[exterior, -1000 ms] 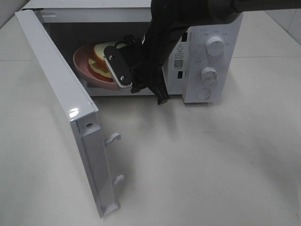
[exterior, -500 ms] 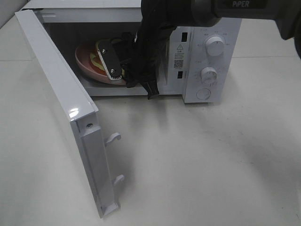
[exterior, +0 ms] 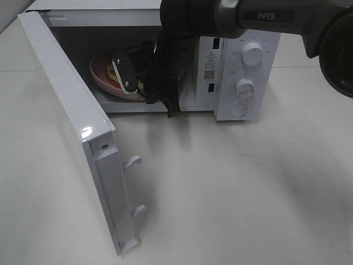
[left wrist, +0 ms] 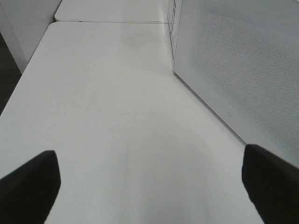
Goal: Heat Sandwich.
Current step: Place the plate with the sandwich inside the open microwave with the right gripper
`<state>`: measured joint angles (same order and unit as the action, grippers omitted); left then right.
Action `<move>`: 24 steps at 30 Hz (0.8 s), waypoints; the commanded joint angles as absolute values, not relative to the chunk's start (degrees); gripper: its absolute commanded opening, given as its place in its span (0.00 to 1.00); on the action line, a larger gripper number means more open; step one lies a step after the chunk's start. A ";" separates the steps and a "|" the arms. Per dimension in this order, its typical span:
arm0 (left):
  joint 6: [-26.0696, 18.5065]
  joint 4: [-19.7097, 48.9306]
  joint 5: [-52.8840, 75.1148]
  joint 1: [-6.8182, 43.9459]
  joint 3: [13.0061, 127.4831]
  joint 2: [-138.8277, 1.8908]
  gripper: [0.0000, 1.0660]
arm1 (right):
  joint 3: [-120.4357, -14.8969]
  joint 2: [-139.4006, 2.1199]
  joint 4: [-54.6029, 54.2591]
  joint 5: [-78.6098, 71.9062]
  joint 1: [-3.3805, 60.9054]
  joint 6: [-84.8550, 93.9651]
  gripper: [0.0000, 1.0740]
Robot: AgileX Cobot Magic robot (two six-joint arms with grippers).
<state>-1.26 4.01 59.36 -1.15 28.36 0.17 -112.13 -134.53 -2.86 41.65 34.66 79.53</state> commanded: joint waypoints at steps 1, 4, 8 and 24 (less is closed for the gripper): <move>-1.03 4.13 58.90 -1.32 28.25 1.43 0.95 | -112.82 -134.87 -1.55 40.11 34.72 79.30 0.05; -1.03 4.13 58.90 -1.32 28.25 1.43 0.95 | -112.82 -134.87 -1.32 39.48 34.72 78.61 0.07; -1.03 4.13 58.90 -1.32 28.25 1.43 0.95 | -112.82 -134.87 -0.80 37.87 34.72 75.00 0.19; -1.03 4.13 58.90 -1.32 28.25 1.43 0.95 | -112.82 -134.87 1.26 35.12 34.72 67.49 0.62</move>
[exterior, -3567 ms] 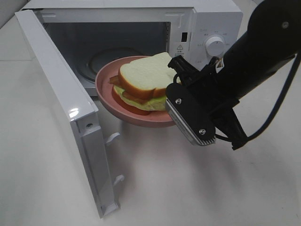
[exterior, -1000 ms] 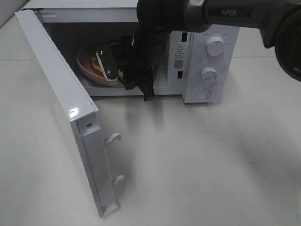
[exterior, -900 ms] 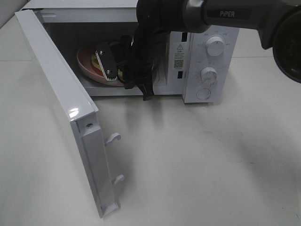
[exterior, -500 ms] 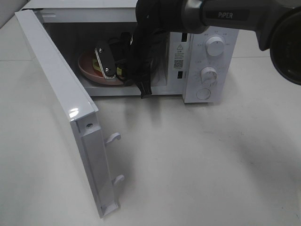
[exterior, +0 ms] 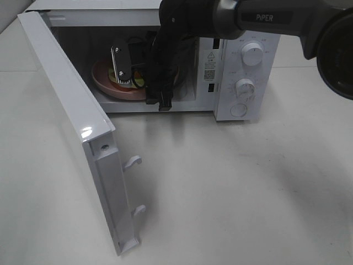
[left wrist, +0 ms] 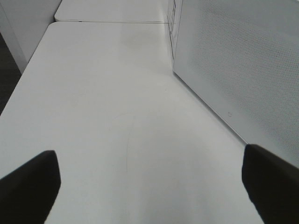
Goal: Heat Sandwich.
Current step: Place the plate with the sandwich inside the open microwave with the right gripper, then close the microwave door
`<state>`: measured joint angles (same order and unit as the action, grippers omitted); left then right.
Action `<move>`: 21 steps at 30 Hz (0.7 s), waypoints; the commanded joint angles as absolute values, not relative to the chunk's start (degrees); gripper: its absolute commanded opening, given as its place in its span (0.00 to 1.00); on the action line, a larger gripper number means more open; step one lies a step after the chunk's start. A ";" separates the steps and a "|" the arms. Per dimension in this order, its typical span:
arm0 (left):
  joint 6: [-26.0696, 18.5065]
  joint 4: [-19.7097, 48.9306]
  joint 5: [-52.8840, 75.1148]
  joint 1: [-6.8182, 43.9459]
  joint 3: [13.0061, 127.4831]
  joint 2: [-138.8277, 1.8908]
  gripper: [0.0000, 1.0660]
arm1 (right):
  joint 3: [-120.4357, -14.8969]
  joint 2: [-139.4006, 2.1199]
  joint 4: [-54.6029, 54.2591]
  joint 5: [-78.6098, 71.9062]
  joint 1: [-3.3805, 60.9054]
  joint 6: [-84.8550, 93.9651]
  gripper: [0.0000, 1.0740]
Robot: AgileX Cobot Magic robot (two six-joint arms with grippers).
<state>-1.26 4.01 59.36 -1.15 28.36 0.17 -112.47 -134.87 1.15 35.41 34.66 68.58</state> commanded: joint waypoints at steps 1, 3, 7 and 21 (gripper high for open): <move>-1.03 4.13 58.90 -1.32 28.25 1.43 0.95 | -112.82 -134.87 1.26 35.12 34.72 67.09 0.62; -1.03 4.13 58.90 -1.32 28.25 1.43 0.95 | -112.76 -134.76 1.26 35.12 34.72 66.41 0.62; -1.03 4.13 58.90 -1.32 28.25 1.43 0.95 | -112.64 -134.30 1.15 35.52 34.72 65.32 0.63; -1.03 4.13 58.90 -1.32 28.25 1.43 0.95 | -101.87 -126.91 1.26 30.71 34.72 62.57 0.73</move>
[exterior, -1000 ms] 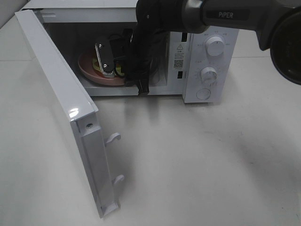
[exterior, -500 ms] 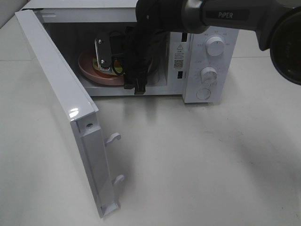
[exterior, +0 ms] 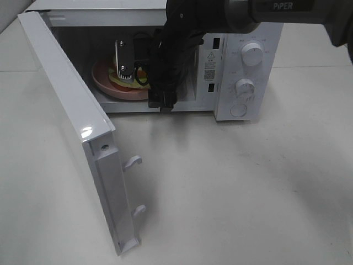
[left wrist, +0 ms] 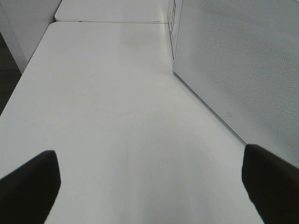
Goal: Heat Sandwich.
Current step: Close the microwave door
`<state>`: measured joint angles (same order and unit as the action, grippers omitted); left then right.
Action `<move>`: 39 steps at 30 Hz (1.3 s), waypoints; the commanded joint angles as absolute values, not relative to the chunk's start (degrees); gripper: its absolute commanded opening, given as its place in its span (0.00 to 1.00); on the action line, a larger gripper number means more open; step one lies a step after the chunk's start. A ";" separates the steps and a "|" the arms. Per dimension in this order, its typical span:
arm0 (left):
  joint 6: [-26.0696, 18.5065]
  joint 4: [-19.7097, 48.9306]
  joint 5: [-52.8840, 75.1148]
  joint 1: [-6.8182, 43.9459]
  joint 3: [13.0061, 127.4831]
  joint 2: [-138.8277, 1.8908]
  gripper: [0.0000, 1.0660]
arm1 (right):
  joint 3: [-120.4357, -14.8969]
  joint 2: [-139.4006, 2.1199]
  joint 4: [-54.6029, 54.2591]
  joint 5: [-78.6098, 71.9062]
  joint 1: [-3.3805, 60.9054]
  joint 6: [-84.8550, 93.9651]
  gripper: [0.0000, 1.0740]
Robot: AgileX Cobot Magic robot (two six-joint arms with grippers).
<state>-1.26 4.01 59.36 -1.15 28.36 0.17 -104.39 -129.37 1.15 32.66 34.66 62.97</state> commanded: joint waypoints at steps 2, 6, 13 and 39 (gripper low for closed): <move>-1.03 4.13 58.90 -1.32 28.25 1.43 0.95 | -98.32 -124.68 1.32 29.22 34.72 62.57 0.73; -1.03 4.13 58.90 -1.32 28.25 1.43 0.95 | -94.65 -122.44 1.32 28.30 34.72 62.62 0.72; -1.03 4.13 58.90 -1.32 28.25 1.43 0.95 | -87.38 -117.74 1.32 26.01 34.72 62.62 0.71; -1.03 4.13 58.90 -1.32 28.25 1.43 0.95 | -67.21 -99.29 1.32 23.03 34.89 57.70 0.71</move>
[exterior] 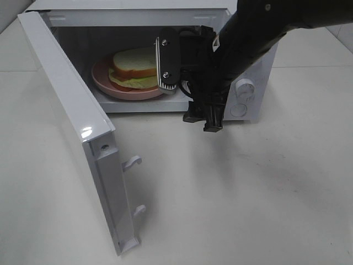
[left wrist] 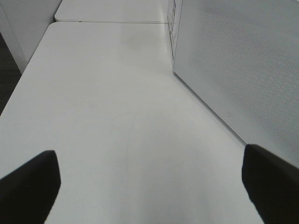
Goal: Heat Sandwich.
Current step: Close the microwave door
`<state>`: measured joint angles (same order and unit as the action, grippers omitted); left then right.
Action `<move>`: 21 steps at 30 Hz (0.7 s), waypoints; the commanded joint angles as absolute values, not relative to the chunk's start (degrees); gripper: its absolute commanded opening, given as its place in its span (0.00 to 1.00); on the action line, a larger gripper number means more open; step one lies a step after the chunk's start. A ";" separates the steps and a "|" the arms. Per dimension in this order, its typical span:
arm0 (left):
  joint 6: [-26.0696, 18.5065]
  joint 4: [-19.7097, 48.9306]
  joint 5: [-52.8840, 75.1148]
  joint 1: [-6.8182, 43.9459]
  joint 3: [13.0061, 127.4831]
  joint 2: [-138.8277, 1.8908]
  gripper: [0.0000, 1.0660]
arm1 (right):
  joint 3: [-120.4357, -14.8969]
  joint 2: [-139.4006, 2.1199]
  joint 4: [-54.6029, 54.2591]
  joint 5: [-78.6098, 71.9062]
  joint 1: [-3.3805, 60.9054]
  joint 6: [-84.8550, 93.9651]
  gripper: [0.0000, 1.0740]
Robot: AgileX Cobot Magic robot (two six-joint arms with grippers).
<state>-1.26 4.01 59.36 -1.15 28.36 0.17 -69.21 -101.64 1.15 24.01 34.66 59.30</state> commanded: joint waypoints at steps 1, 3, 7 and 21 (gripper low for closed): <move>-1.03 4.13 58.90 -1.32 28.25 1.43 0.95 | -65.66 -97.69 1.32 23.03 34.89 57.30 0.71; -1.03 4.13 58.90 -1.32 28.25 1.43 0.95 | -63.94 -96.14 1.32 22.63 34.89 56.67 0.71; -1.03 4.13 58.90 -1.32 28.25 1.43 0.95 | -60.91 -93.39 1.32 22.35 34.89 56.38 0.71; -1.03 4.13 58.90 -1.32 28.25 1.43 0.95 | -51.68 -83.59 1.26 21.37 34.89 51.91 0.71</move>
